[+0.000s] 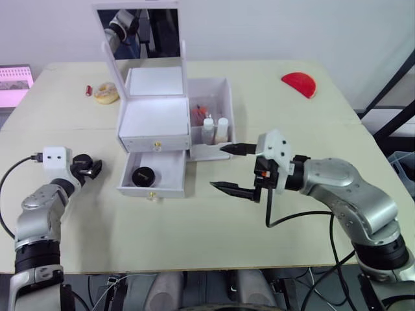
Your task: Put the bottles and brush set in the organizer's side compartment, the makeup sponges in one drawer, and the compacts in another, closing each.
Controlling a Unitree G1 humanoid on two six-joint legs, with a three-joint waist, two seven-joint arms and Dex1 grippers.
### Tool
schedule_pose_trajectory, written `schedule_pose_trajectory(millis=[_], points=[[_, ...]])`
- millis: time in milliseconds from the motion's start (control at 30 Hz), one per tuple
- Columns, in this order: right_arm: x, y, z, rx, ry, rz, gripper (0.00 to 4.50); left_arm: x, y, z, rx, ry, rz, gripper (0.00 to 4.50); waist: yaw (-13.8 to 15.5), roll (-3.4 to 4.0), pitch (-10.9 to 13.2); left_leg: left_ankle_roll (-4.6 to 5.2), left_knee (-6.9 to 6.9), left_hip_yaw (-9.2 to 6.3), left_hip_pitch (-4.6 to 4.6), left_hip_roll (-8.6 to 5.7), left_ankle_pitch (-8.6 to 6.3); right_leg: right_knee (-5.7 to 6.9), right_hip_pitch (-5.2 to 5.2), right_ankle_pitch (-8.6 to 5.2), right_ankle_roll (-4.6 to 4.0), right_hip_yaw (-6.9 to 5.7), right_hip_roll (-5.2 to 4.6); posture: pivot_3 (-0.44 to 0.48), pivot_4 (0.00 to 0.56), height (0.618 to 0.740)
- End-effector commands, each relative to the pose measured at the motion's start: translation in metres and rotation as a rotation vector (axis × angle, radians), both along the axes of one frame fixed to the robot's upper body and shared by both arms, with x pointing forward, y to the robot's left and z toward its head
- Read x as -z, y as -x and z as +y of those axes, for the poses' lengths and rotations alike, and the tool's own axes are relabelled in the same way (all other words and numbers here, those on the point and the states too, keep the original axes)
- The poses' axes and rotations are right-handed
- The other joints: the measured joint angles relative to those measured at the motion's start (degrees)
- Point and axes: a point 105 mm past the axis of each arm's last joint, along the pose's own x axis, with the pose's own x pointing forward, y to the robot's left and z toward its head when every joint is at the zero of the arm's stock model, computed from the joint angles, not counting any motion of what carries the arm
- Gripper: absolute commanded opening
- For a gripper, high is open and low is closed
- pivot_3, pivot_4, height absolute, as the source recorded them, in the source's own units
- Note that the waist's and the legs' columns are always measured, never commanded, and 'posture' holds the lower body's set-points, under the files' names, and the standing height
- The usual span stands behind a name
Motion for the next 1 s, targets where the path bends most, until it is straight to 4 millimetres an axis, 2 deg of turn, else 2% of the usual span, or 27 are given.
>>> schedule_pose_trajectory(millis=[33,133,267,367,533,633,700,800,967,1000], points=[[-0.011,0.006,0.003,-0.015,-0.012,-0.05,4.5,-0.007,-0.003,0.0,0.006,0.002,-0.033,3.93,0.0,0.0,0.0,0.0,-0.01,0.0,0.01,0.01,0.0,0.0,0.0,0.0,0.0,0.0,0.01,0.0,0.15,0.739],[-0.011,0.006,0.004,-0.015,-0.012,-0.049,4.5,-0.007,-0.003,0.0,0.007,0.004,-0.04,2.66,0.0,0.0,0.0,0.0,-0.02,0.0,0.01,0.06,0.0,0.0,0.0,0.0,0.0,0.0,0.06,0.0,0.15,0.739],[-0.01,0.006,0.004,-0.013,-0.009,-0.047,4.5,-0.009,-0.002,0.001,0.005,0.006,-0.05,2.69,0.0,0.0,0.0,0.0,-0.03,0.0,0.01,0.07,0.0,0.01,-0.01,0.01,0.0,0.0,0.07,0.0,0.15,0.739],[-0.008,0.006,0.003,-0.009,-0.003,-0.043,4.5,-0.019,-0.001,0.0,0.01,0.012,-0.091,2.69,-0.1,0.0,0.0,0.0,-0.02,0.0,0.01,0.06,0.0,0.01,-0.01,0.01,0.0,0.0,0.07,0.0,0.15,0.739],[-0.007,0.006,0.003,-0.002,0.0,-0.041,4.5,-0.063,0.006,-0.003,0.067,-0.001,-0.249,2.69,-0.1,-0.01,0.0,0.0,-0.03,0.0,-0.02,0.08,0.0,-0.01,-0.03,0.01,-0.01,0.01,0.07,0.0,0.15,0.739],[-0.005,0.005,0.0,0.009,0.004,-0.033,4.5,-0.104,0.021,-0.019,0.239,0.014,-0.364,2.69,-0.2,-0.05,0.0,0.0,-0.06,0.0,-0.06,0.1,0.0,-0.03,-0.08,0.0,-0.04,0.01,0.07,0.0,0.15,0.739],[-0.005,0.005,0.0,0.012,0.005,-0.031,4.5,-0.114,0.031,-0.034,0.371,0.005,-0.374,2.69,-0.3,-0.03,0.0,-0.01,-0.07,0.01,-0.06,0.1,0.0,-0.04,-0.09,-0.05,-0.11,0.02,0.07,0.0,0.15,0.739],[-0.004,0.003,-0.002,0.016,0.008,-0.026,4.5,-0.11,0.058,-0.068,0.731,0.021,-0.221,2.69,-0.6,0.06,0.1,0.0,-0.09,0.08,-0.04,0.1,0.0,-0.04,-0.1,-0.13,-0.26,0.08,0.08,0.0,0.15,0.739],[-0.002,0.001,-0.004,0.027,0.016,-0.026,4.5,-0.104,0.064,-0.092,0.952,0.017,-0.095,2.69,-0.4,0.17,0.1,0.0,-0.06,0.13,-0.02,0.13,0.0,-0.05,-0.1,-0.15,-0.27,0.11,0.1,0.0,0.15,0.739],[-0.002,0.0,-0.004,0.031,0.016,-0.026,4.5,-0.102,0.06,-0.1,0.988,0.007,-0.091,2.69,-0.4,0.17,0.1,0.0,-0.05,0.13,-0.03,0.15,0.0,-0.06,-0.1,-0.15,-0.26,0.11,0.11,0.0,0.15,0.739]])
